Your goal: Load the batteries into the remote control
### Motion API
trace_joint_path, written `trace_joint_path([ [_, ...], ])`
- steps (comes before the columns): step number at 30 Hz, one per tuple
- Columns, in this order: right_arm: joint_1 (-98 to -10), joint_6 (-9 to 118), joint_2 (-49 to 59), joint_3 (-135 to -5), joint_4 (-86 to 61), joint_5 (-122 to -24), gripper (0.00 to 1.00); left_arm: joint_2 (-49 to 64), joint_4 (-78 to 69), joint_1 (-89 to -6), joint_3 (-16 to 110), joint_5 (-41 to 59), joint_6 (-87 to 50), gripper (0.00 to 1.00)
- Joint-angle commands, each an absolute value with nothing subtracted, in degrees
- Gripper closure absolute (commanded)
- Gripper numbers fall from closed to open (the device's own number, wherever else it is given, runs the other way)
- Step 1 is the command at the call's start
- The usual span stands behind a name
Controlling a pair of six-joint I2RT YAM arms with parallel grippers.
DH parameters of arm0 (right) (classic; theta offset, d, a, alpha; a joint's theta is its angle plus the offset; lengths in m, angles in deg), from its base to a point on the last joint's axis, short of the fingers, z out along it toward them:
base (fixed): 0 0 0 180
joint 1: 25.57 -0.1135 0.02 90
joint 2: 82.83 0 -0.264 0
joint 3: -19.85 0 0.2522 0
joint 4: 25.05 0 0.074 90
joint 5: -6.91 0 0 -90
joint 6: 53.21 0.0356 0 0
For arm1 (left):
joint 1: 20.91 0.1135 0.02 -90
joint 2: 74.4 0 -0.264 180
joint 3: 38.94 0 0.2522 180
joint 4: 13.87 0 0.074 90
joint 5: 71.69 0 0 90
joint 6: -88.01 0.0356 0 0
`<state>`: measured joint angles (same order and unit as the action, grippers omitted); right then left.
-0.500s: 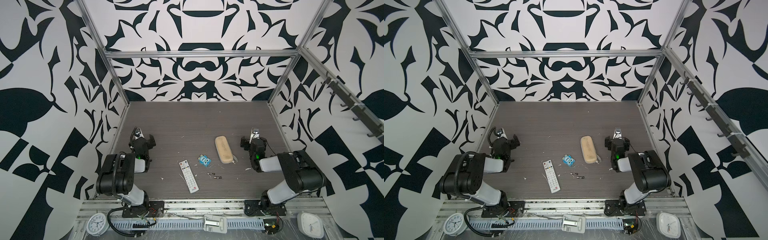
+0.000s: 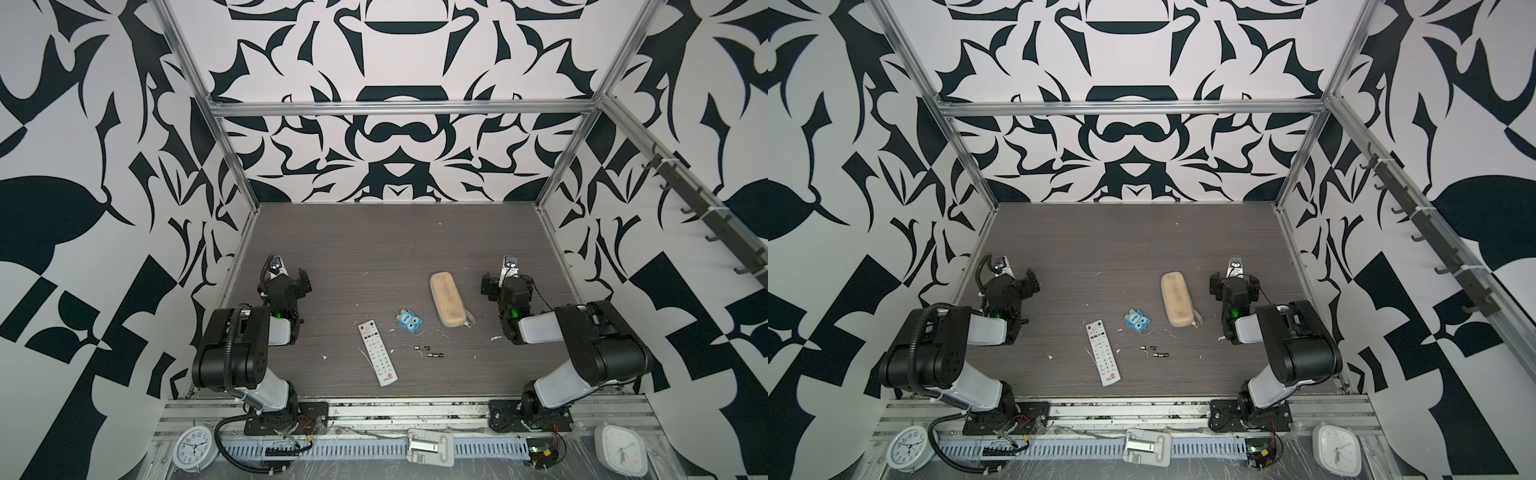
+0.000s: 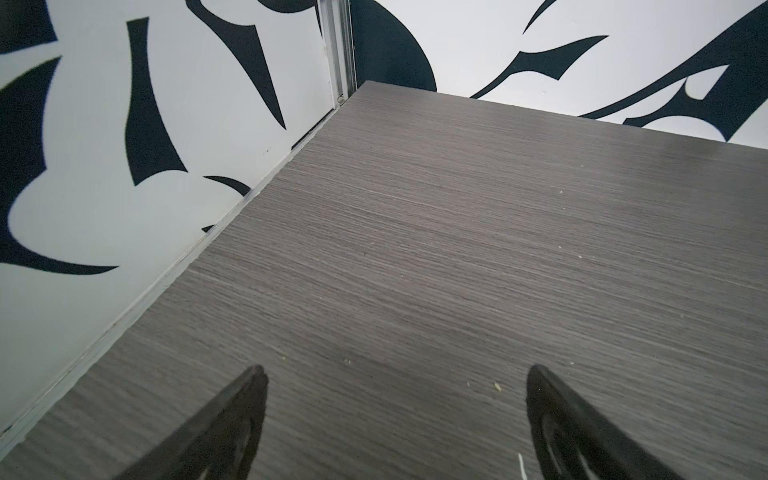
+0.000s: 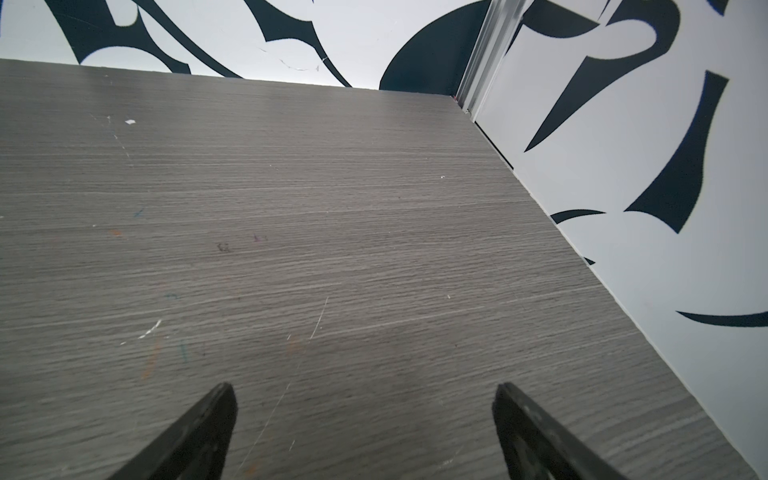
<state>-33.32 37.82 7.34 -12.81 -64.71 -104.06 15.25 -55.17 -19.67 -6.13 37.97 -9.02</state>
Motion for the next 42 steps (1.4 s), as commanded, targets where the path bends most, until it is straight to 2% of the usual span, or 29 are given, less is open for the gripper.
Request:
trace_joint_path([
  [1, -33.33, 37.36, 6.37, -13.60, -65.34, -103.99, 0.00, 15.49, -56.18, -19.60, -4.87, 37.79, -8.89, 0.01],
  [30, -32.69, 37.84, 6.16, -13.63, -65.02, -102.27, 0.00, 15.37, -56.14, -19.59, -4.85, 37.79, -8.93, 0.01],
  [32, -33.18, 38.36, 4.05, -13.86, -64.37, -106.89, 0.00, 15.26, -56.25, -19.60, -5.00, 37.78, -8.93, 0.01],
  [33, -33.26, 38.45, 0.01, -14.76, -59.51, -107.18, 0.00, 14.78, -56.96, -19.67, -5.10, 38.30, -8.27, 0.01],
  [35, -33.38, 38.17, -8.03, -16.62, -49.48, -104.45, 0.00, 9.13, -48.51, -20.36, -3.01, 39.87, -8.66, 0.01],
  [37, -33.84, 43.01, -15.96, -18.69, -41.50, -105.02, 0.00, 1.97, -28.85, -20.50, 3.50, 41.13, -12.32, 0.01],
  [39, -33.85, 47.84, -21.39, -23.23, -28.39, -104.64, 0.00, -3.68, -15.45, -21.05, 8.44, 41.50, -16.16, 0.01],
  [42, -34.04, 51.77, -25.98, -30.74, -9.55, -95.06, 0.00, -8.47, 8.35, -21.65, 18.05, 38.57, -27.07, 0.01],
])
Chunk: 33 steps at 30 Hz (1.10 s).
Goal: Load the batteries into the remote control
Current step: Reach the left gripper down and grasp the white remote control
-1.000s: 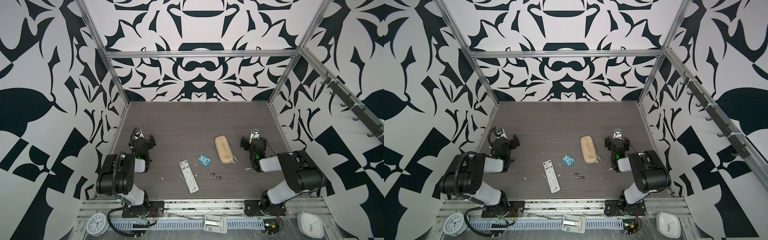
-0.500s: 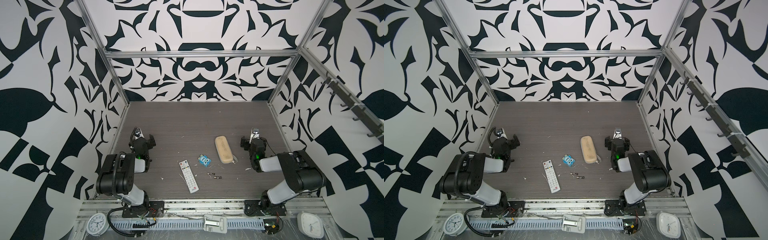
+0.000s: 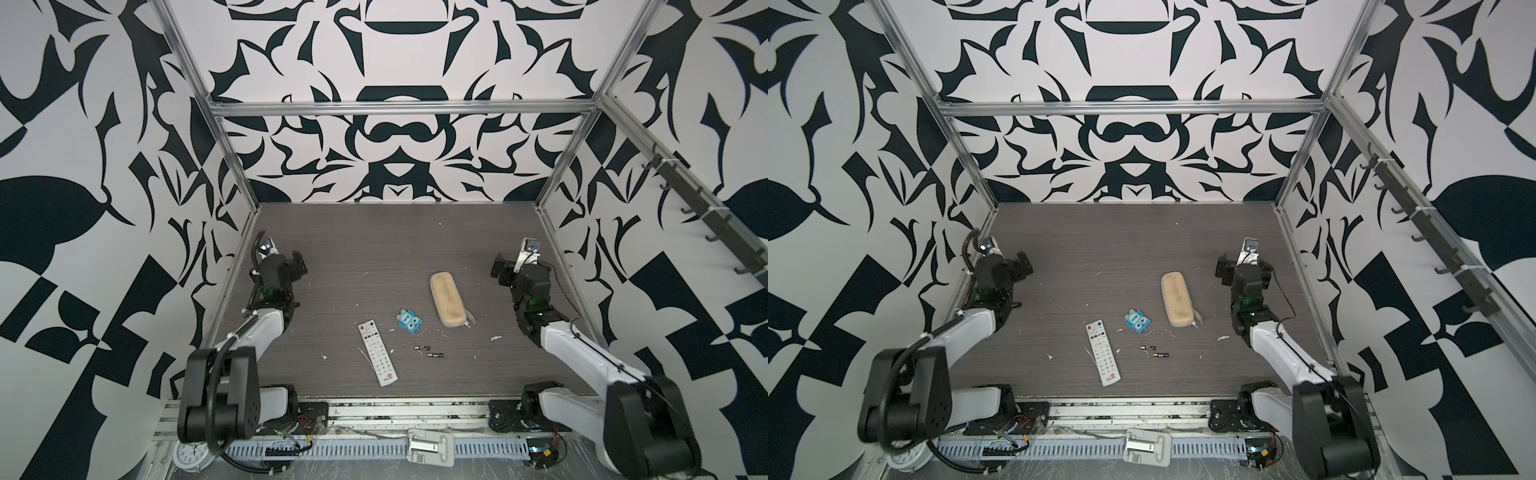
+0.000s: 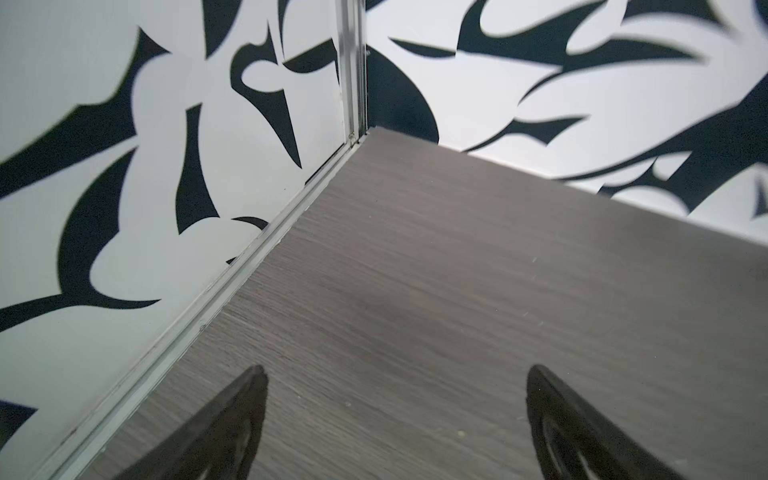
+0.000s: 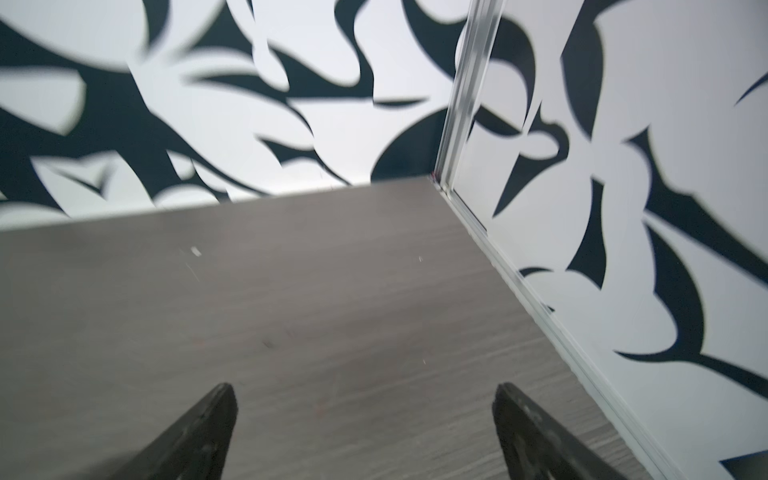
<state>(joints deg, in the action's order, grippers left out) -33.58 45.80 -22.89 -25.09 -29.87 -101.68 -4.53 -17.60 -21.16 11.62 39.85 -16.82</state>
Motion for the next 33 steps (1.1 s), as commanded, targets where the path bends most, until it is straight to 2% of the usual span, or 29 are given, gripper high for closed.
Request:
trace_joint_path([
  [1, -34.66, 52.54, -26.79, -33.00, -3.72, -91.47, 0.00, -8.91, 14.66, -22.21, 20.83, 34.83, -28.37, 0.01],
  [5, -37.77, 53.14, -30.56, -35.92, 8.91, -83.13, 0.00, -10.86, 26.11, -27.50, 22.89, 19.36, -34.80, 0.01],
  [10, -44.93, 55.07, -34.75, -33.49, 12.19, -76.05, 0.00, -12.13, 34.93, -46.76, 21.86, 26.54, -46.08, 0.01],
  [15, -54.96, 58.05, -36.12, -32.37, 16.24, -81.69, 0.00, -11.50, 39.92, -58.36, 18.88, 28.14, -59.47, 0.01],
  [19, -56.86, 59.41, -38.54, -28.31, 13.33, -81.81, 0.00, -6.44, 42.63, -67.40, 19.87, 31.92, -67.39, 0.01],
  [26, -56.98, 59.13, -38.19, -24.72, 8.20, -80.57, 0.00, 9.64, 43.81, -73.26, 26.23, 32.76, -71.39, 0.01],
  [33, -56.92, 58.10, -38.35, -22.11, 6.20, -79.81, 0.00, 15.56, 43.73, -73.38, 29.40, 33.04, -72.65, 0.02],
])
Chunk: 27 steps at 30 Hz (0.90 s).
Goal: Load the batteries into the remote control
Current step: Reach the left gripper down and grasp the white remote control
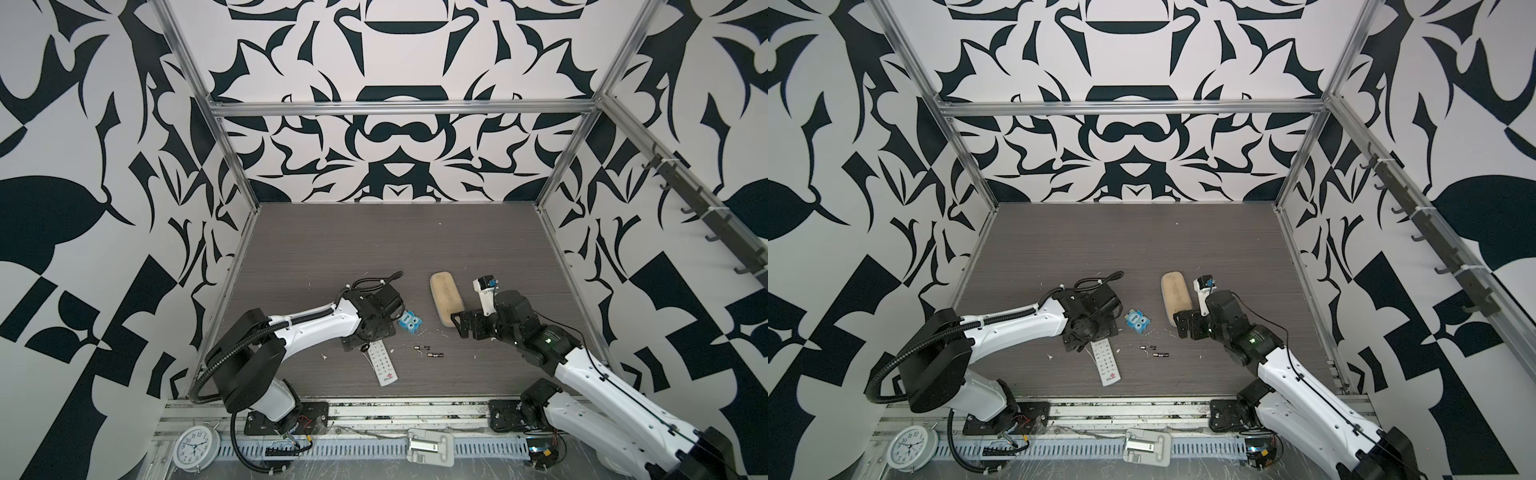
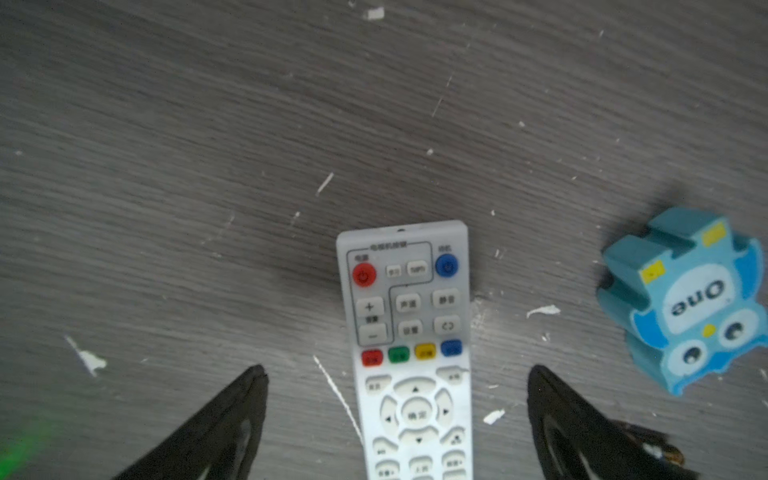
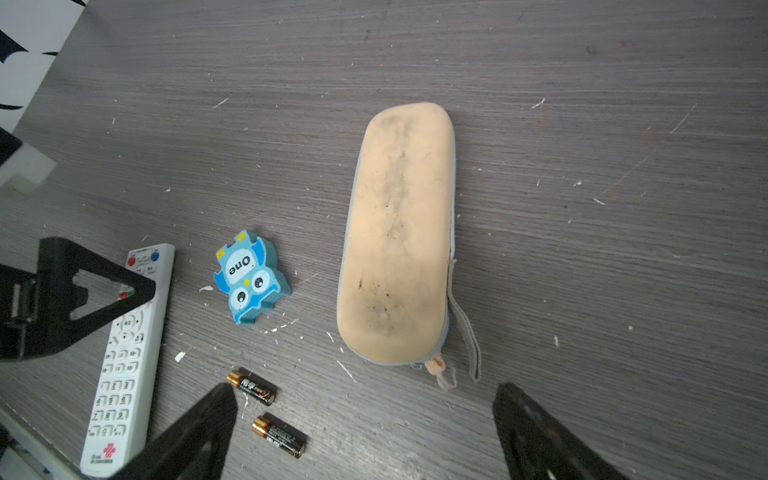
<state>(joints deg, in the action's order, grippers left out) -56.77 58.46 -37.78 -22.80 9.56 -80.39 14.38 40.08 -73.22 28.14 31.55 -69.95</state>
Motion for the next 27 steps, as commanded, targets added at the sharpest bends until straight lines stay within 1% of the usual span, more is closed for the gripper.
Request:
trace_joint_path([
  [1, -56.95, 58.07, -38.21, -21.73, 5.63, -79.39, 0.00, 16.22, 43.40, -73.38, 29.56, 33.06, -72.63, 0.02],
  [10, -56.96, 58.42, -39.28, -20.53, 4.89, -79.62, 0.00, 20.40, 40.53, -73.10, 29.08, 33.10, -74.50, 0.14],
  [11, -57.00, 58.41, -39.40, -20.55, 4.87, -79.66, 0.00, 20.68, 40.35, -73.11, 28.77, 33.13, -74.50, 0.14],
  [12, -57.00, 58.47, -39.59, -20.53, 5.08, -79.80, 0.00, 21.10, 40.06, -72.98, 28.68, 33.14, -74.50, 0.18],
  [15, -56.99, 58.43, -40.32, -20.31, 4.62, -79.73, 0.00, 22.53, 39.62, -72.71, 28.74, 32.76, -74.50, 0.21],
  [20, -56.89, 57.21, -40.43, -21.20, 5.21, -80.54, 0.00, 22.22, 38.09, -72.52, 26.99, 32.36, -75.61, 0.37],
  [23, -56.95, 57.12, -40.08, -22.47, 6.37, -80.69, 0.00, 20.96, 36.80, -71.98, 25.21, 32.22, -76.34, 0.49],
  [25, -56.90, 58.23, -40.89, -22.57, 6.18, -80.27, 0.00, 19.50, 34.99, -71.47, 23.86, 32.01, -76.35, 0.61],
  [27, -56.90, 59.17, -41.97, -22.40, 5.33, -78.86, 0.00, 17.54, 34.49, -71.02, 23.28, 32.88, -75.85, 0.69],
])
